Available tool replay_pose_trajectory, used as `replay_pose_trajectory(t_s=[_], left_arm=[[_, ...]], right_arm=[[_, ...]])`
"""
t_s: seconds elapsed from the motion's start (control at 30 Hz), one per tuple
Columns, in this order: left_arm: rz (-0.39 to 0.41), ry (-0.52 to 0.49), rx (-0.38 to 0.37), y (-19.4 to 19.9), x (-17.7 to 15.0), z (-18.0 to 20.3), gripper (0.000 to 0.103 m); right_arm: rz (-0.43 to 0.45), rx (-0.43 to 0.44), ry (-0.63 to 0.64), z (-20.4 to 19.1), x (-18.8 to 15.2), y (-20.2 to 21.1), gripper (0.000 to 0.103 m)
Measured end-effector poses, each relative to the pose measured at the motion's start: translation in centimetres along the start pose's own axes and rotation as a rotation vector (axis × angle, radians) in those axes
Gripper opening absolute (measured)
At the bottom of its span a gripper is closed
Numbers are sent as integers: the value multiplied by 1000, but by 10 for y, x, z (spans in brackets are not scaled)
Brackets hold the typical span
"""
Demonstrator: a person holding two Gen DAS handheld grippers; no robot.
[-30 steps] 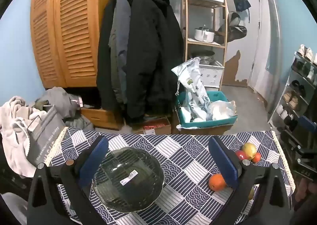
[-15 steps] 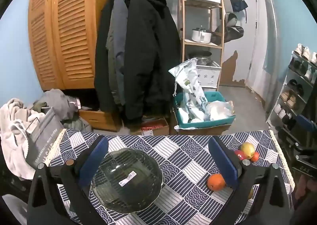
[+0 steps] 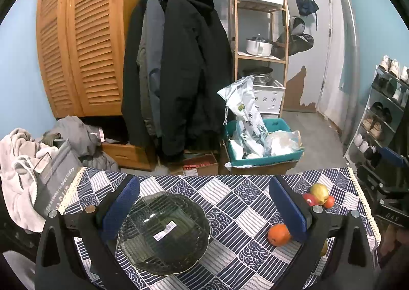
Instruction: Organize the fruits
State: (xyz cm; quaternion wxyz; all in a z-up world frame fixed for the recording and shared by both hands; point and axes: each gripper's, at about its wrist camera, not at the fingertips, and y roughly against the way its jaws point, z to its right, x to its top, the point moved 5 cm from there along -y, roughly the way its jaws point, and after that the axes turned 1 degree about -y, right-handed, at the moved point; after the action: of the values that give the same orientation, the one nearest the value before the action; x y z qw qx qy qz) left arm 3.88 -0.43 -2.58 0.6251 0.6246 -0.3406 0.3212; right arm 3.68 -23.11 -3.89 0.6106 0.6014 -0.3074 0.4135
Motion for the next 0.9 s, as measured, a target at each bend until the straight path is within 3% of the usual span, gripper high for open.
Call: replay_pose_trajectory(t_s=[0.9], left_arm=[[3,6,4,-1,0,-4,102]], right_arm=[[-9,5,-20,0,-6,-4,97]])
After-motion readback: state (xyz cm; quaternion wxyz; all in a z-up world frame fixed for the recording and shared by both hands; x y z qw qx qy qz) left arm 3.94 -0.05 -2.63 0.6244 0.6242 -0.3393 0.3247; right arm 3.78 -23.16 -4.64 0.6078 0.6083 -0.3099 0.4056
